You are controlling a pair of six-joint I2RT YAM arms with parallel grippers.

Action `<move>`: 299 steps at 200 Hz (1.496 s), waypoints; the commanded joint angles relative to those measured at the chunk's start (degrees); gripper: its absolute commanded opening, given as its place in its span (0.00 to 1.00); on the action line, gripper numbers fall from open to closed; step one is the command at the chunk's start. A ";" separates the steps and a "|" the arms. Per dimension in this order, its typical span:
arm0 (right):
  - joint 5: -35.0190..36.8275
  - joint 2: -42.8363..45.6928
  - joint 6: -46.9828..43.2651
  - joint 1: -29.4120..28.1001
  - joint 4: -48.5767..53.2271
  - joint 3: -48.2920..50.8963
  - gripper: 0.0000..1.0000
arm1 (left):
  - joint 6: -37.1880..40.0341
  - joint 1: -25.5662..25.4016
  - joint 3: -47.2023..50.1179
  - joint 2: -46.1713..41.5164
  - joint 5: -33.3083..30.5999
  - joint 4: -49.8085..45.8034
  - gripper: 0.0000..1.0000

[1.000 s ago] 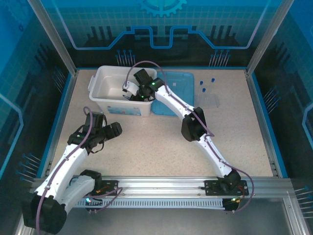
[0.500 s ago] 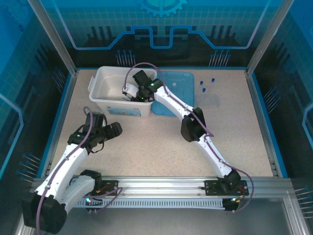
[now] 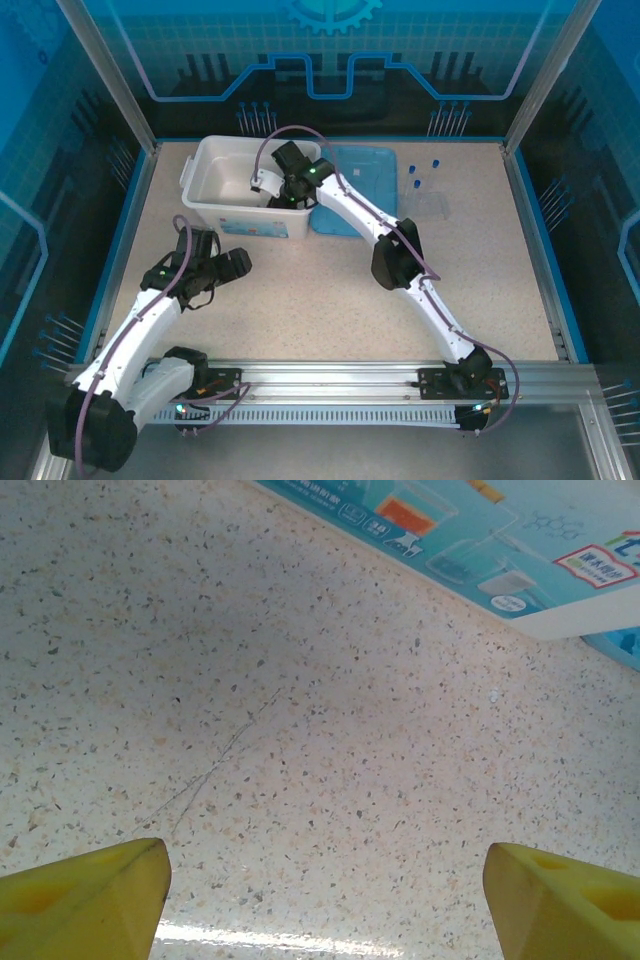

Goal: Organize the chemistry lab equipment

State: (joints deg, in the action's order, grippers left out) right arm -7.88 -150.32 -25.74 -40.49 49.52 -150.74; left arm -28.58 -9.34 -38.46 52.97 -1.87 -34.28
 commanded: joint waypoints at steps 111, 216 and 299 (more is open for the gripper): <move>-1.80 13.73 1.65 -3.69 -0.87 11.20 0.60 | 1.85 0.55 -7.09 0.99 -2.18 0.44 0.83; -3.09 11.20 2.08 -3.13 1.52 8.06 0.61 | 1.60 0.55 -8.79 2.54 -3.90 1.85 0.83; -4.89 5.95 3.09 -1.01 1.59 1.67 0.62 | 1.94 0.53 -7.99 1.81 -4.82 0.97 0.83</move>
State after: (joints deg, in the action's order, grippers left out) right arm -11.53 -140.49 -23.38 -41.87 48.56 -146.82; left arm -27.99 -9.32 -45.69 55.46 -5.37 -33.52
